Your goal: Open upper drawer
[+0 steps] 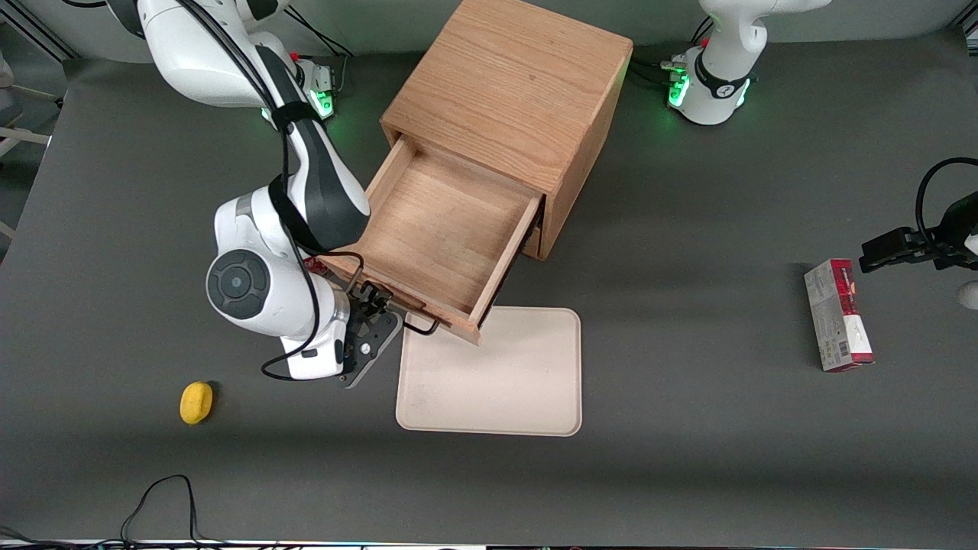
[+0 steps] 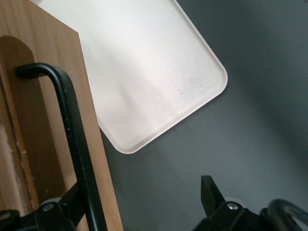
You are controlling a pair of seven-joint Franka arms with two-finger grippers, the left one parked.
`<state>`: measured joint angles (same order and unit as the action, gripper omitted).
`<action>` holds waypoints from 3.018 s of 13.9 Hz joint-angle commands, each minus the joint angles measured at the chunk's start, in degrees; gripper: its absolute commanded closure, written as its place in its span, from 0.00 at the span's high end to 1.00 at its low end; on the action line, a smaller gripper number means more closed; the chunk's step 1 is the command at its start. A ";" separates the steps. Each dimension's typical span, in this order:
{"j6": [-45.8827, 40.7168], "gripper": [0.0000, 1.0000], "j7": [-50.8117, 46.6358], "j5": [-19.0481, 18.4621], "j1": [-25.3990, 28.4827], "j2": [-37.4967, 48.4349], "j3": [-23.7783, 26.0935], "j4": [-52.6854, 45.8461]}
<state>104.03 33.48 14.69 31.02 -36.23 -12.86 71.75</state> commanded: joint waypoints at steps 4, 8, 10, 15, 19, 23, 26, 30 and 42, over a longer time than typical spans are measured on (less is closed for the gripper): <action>-1.28 1.00 1.15 1.40 -0.78 -0.42 0.03 -3.19; -10.22 1.00 0.62 0.96 -1.83 0.20 -0.67 -11.26; -13.14 1.00 0.71 0.87 -3.24 2.03 -0.76 -12.25; -21.65 1.00 -3.94 0.00 -3.51 9.59 -5.32 -11.37; -29.05 1.00 -11.49 -8.17 -3.77 15.29 -6.39 -7.70; -27.31 1.00 -25.97 -10.11 -12.00 22.77 -2.63 0.57; -17.93 1.00 -28.64 -12.75 -20.80 30.75 4.23 11.79; -15.08 1.00 -29.00 -13.81 -24.60 33.77 5.57 16.49; -12.00 1.00 -28.91 -14.86 -26.18 32.46 4.95 17.38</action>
<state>91.76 6.26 1.14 5.19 -3.88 -8.52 89.91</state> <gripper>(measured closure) 0.000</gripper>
